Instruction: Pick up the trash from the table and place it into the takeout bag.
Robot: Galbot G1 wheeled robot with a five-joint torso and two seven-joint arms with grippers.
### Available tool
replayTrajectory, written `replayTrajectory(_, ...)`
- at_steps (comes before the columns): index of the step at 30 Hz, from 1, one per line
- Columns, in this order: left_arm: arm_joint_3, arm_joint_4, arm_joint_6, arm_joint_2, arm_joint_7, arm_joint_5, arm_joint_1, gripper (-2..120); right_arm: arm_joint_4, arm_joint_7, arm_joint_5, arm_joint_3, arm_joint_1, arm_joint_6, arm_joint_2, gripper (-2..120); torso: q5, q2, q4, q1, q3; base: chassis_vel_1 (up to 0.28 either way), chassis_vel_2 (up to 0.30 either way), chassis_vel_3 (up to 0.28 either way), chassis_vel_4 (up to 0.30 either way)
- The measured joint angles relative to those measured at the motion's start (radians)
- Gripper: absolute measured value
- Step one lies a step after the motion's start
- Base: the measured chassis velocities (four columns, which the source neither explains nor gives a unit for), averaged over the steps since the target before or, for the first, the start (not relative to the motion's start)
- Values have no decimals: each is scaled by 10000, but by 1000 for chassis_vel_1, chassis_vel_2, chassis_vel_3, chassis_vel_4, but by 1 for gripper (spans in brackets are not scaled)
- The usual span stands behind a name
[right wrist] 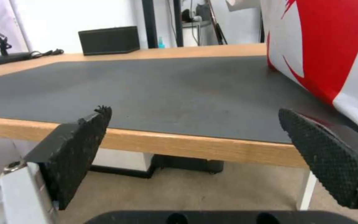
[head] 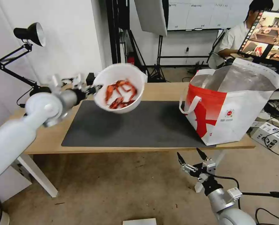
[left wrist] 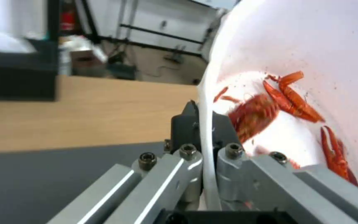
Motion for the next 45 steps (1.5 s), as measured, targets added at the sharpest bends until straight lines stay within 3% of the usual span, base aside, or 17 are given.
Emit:
replayTrajectory(3, 582, 227, -41, -591, -160, -5, -782, 0, 0, -1, 0, 0, 0, 0, 0, 100, 0, 0, 1, 0, -1, 0, 0, 0, 0)
replayTrajectory(6, 1433, 871, -83, -1630, -320, -75, -2114, 0, 0, 0, 0, 0, 0, 0, 0, 100, 4, 0, -5, 1, 0, 0, 0, 0, 0)
replayTrajectory(11, 2013, 1639, -116, -2630, -459, -194, -3121, 0, 0, 0, 0, 0, 0, 0, 0, 100, 1, 0, 0, 0, 0, 0, 0, 0, 0)
replayTrajectory(13, 2382, 2385, -125, -3614, -545, -304, -3758, 0, 0, -1, 0, 0, 0, 0, 0, 100, 1, -1, 1, 1, 0, 0, 0, 0, 0)
replayTrajectory(14, 2382, 2385, -125, -3614, -545, -304, -3758, 0, 0, -1, 0, 0, 0, 0, 0, 100, 1, -1, 1, 1, 0, 0, 0, 0, 0)
replayTrajectory(16, 2660, 3179, -125, -4509, -613, -355, -4233, 0, -1, 0, 0, 0, 0, 0, 0, 100, 6, -1, -4, 1, 0, 0, 0, 0, 0)
replayTrajectory(17, 2660, 3179, -125, -4509, -613, -355, -4233, 0, -1, 0, 0, 0, 0, 0, 0, 100, 6, -1, -4, 1, 0, 0, 0, 0, 0)
replayTrajectory(20, 2881, 4448, -208, -5779, -847, -335, -4606, 0, 0, 0, 0, 0, 0, 1, 0, 100, 2, -1, 1, 1, 0, 0, 0, 0, 0)
replayTrajectory(21, 2881, 4448, -208, -5779, -847, -335, -4606, 0, 0, 0, 0, 0, 0, 1, 0, 100, 2, -1, 1, 1, 0, 0, 0, 0, 0)
replayTrajectory(24, 2962, 5476, -432, -6928, -1128, -82, -4705, 0, 0, 0, 0, 0, 0, 0, -1, 100, 3, -1, -2, 1, 0, 0, 0, 0, 0)
replayTrajectory(25, 2962, 5476, -432, -6928, -1128, -82, -4705, 0, 0, 0, 0, 0, 0, 0, -1, 100, 3, -1, -2, 1, 0, 0, 0, 0, 0)
replayTrajectory(28, 2999, 6130, -752, -8084, -1391, 276, -4554, 0, 0, -1, 0, 0, 0, 0, 0, 100, 3, 0, -6, 0, -2, 0, 0, 0, 0)
replayTrajectory(35, 3012, 6547, -1058, -8774, -1868, 723, -4417, 0, 0, 0, 0, 0, 0, 0, -1, 100, 1, 0, 0, 0, -1, 0, 0, 0, 0)
replayTrajectory(41, 3579, 6909, -1948, -8986, -2068, 2529, -4225, 0, 0, 0, 0, 0, 0, 0, 0, 100, 0, 1, 0, 0, -1, 0, 0, 0, 0)
replayTrajectory(43, 3927, 6873, -2403, -8880, -1842, 3361, -4122, 0, 0, 0, 0, 0, 0, 0, 0, 100, -1, 0, 0, 0, -1, 0, 0, 0, 0)
replayTrajectory(45, 4055, 6782, -2509, -8796, -1737, 3540, -4097, 0, 0, 0, 0, 0, 0, 0, 0, 100, 0, 0, 0, 0, -1, 0, 0, 0, 0)
